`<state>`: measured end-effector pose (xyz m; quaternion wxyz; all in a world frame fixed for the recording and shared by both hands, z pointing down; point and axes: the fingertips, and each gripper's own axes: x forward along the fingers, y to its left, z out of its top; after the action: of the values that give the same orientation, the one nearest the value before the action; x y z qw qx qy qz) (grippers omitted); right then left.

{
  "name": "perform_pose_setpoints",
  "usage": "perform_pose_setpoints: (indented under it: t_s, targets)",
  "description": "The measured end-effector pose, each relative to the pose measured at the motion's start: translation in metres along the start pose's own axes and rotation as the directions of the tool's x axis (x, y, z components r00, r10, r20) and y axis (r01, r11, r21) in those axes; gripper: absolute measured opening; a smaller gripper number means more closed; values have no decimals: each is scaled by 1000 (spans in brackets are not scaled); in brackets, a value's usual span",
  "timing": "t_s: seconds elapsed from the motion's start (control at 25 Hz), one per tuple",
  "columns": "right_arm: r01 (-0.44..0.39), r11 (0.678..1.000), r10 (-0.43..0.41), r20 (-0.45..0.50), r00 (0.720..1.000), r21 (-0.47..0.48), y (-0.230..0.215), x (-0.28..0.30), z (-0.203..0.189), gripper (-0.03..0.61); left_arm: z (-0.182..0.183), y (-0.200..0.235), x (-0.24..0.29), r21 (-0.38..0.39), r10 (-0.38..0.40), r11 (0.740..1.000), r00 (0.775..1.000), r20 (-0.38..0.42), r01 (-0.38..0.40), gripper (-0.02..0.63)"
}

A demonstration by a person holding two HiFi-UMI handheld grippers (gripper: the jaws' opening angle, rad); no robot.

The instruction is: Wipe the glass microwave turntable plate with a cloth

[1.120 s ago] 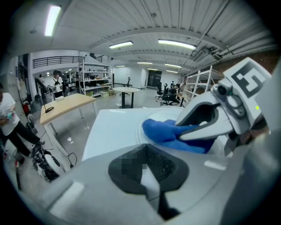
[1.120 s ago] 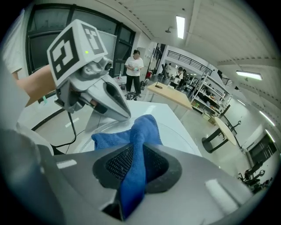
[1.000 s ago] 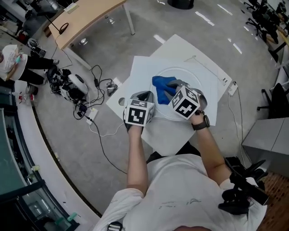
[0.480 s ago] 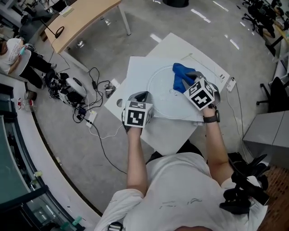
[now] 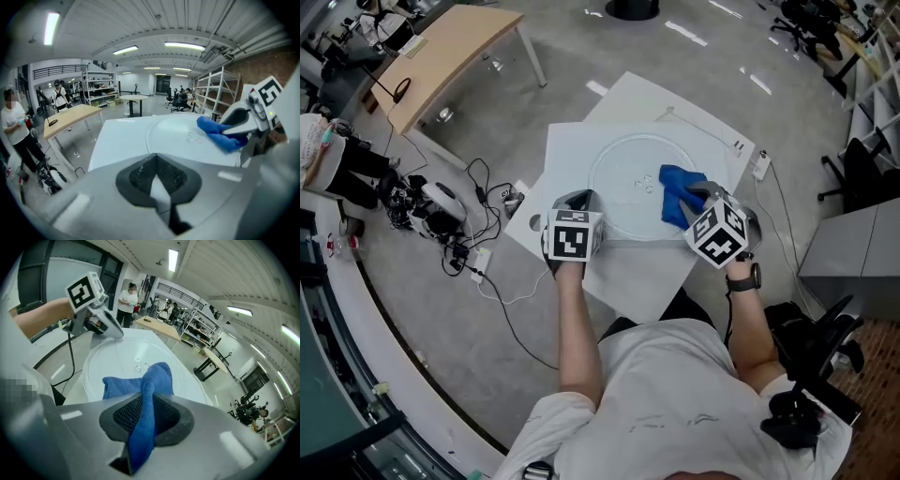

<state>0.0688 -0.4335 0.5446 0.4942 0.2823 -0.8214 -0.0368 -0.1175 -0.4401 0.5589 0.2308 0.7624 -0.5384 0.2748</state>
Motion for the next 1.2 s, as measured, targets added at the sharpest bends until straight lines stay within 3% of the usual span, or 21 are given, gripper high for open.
perform_pose_setpoints:
  t_s: [0.36, 0.68, 0.8, 1.0, 1.2]
  targets:
    - [-115, 981, 126, 65, 990, -159, 63, 19, 59, 57, 0, -2, 0, -12, -8, 1000, 1000, -3, 8, 0]
    - [-146, 976, 171, 155, 973, -159, 38, 55, 100, 66, 1, -3, 2, -37, 3, 999, 1000, -9, -3, 0]
    - [-135, 985, 153, 168, 974, -111, 15, 65, 102, 67, 2, -5, 1, -55, -7, 998, 1000, -14, 6, 0]
    - [-48, 999, 49, 137, 989, -10, -27, 64, 77, 67, 4, -8, -3, -62, -24, 998, 1000, -21, 22, 0]
    - [21, 999, -24, 96, 995, 33, -34, 49, 52, 67, 0, 1, 2, -29, -5, 1000, 1000, -6, 5, 0]
